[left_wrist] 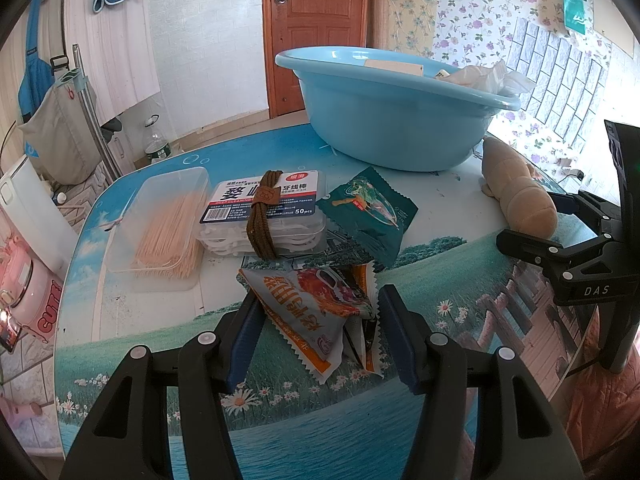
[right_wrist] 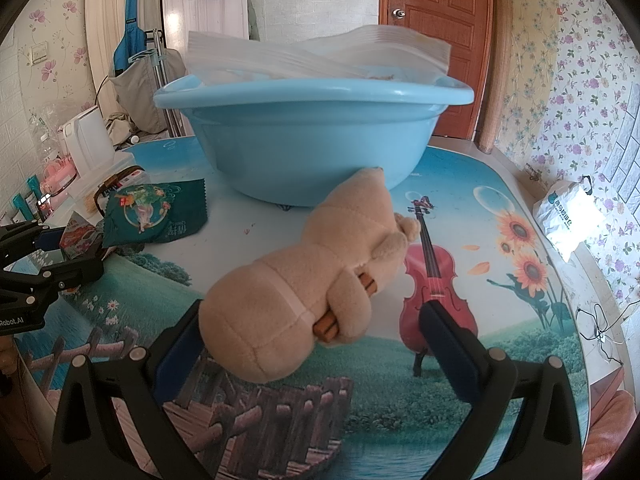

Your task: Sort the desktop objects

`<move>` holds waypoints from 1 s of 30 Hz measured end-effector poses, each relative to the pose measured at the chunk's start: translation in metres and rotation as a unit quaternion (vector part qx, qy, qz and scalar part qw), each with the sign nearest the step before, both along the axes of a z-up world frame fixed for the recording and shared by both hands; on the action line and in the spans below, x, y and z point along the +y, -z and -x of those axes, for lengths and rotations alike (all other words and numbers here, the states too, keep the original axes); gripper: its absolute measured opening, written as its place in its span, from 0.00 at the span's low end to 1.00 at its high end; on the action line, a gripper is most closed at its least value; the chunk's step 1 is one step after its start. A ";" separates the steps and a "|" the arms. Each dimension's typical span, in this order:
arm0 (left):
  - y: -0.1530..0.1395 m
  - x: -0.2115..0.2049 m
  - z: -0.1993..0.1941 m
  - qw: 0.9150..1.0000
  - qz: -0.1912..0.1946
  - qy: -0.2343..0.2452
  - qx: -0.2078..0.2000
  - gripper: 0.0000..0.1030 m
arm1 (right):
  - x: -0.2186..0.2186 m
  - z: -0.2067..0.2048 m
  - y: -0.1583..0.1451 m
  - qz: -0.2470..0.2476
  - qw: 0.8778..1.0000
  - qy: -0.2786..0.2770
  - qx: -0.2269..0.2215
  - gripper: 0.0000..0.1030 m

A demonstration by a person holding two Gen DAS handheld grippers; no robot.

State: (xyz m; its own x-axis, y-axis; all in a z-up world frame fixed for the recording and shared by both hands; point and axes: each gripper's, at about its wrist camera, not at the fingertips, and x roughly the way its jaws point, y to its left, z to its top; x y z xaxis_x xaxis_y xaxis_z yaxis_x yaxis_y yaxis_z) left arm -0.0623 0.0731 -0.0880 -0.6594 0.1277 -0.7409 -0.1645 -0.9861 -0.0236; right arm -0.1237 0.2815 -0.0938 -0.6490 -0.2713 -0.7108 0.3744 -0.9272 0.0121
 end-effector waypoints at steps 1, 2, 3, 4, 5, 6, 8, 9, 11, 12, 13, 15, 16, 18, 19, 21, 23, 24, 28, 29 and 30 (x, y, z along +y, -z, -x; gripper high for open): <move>0.000 0.000 0.000 1.000 0.000 0.000 0.000 0.55 | 0.000 0.000 0.000 0.000 1.000 0.000 0.000 1.00; 0.000 0.000 0.000 1.000 0.000 0.000 0.000 0.55 | 0.000 0.000 0.000 0.000 1.000 0.000 0.000 1.00; 0.000 0.000 0.000 1.000 0.000 0.000 0.000 0.54 | 0.000 0.000 0.000 0.000 1.000 0.000 0.000 1.00; 0.000 0.000 0.000 1.000 0.000 0.000 0.000 0.55 | 0.000 0.000 0.000 0.000 1.000 0.000 0.000 1.00; 0.000 0.000 0.000 1.000 0.000 0.000 0.000 0.54 | 0.000 0.000 0.000 0.000 1.000 0.000 0.000 1.00; 0.000 0.000 0.000 1.000 0.000 0.000 0.000 0.54 | 0.000 0.000 0.000 0.000 1.000 0.000 0.000 1.00; 0.000 0.000 0.000 1.000 0.000 0.000 0.000 0.55 | 0.000 0.000 0.000 0.000 1.000 0.000 0.000 1.00; 0.000 0.000 0.000 1.000 0.000 0.000 0.000 0.55 | 0.000 0.000 0.000 0.000 1.000 0.000 0.000 1.00; 0.000 0.000 0.001 1.000 0.000 0.000 -0.001 0.54 | 0.000 0.000 0.000 0.000 1.000 0.000 0.000 1.00; 0.000 0.000 0.001 1.000 0.000 0.001 -0.001 0.55 | 0.000 0.000 0.000 0.000 1.000 0.000 0.000 1.00; 0.000 0.000 0.001 1.000 0.000 0.001 -0.001 0.55 | 0.000 0.000 0.000 0.000 1.000 0.000 0.000 1.00; 0.000 0.000 0.001 1.000 0.000 0.001 -0.001 0.55 | 0.000 0.000 0.000 0.000 1.000 0.000 0.000 1.00; 0.000 0.000 0.001 1.000 0.000 0.000 -0.001 0.55 | 0.000 0.000 0.000 0.000 1.000 0.000 0.000 1.00; -0.001 0.002 0.002 1.000 0.003 -0.001 -0.001 0.55 | 0.000 0.000 0.000 0.000 1.000 0.000 0.000 1.00; -0.001 0.002 0.002 1.000 0.002 -0.001 -0.001 0.55 | 0.000 0.000 0.000 0.000 1.000 0.000 0.000 1.00; -0.002 0.001 0.002 1.000 -0.001 -0.001 -0.001 0.55 | 0.001 0.000 0.000 0.000 1.000 0.000 0.000 1.00; -0.002 0.000 0.002 1.000 -0.001 -0.001 -0.001 0.55 | 0.001 0.000 0.000 0.000 1.000 0.000 0.000 1.00; -0.002 0.000 0.002 1.000 -0.001 0.000 -0.001 0.55 | 0.001 0.000 0.000 0.000 1.000 0.000 0.000 1.00; -0.002 0.000 0.002 1.000 0.000 -0.001 -0.001 0.55 | 0.001 0.000 0.000 0.000 1.000 0.000 0.000 1.00; -0.002 0.000 0.003 1.000 0.001 -0.001 -0.001 0.55 | 0.001 0.000 0.000 0.000 1.000 0.000 0.000 1.00; -0.002 0.000 0.003 1.000 0.001 -0.002 -0.001 0.55 | 0.001 0.000 0.000 0.000 1.000 0.000 0.000 1.00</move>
State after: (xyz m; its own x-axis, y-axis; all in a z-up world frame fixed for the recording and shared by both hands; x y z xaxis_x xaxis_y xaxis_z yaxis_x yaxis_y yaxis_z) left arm -0.0650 0.0729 -0.0861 -0.6582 0.1236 -0.7427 -0.1613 -0.9867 -0.0213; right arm -0.1234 0.2821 -0.0938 -0.6490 -0.2717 -0.7106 0.3746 -0.9271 0.0123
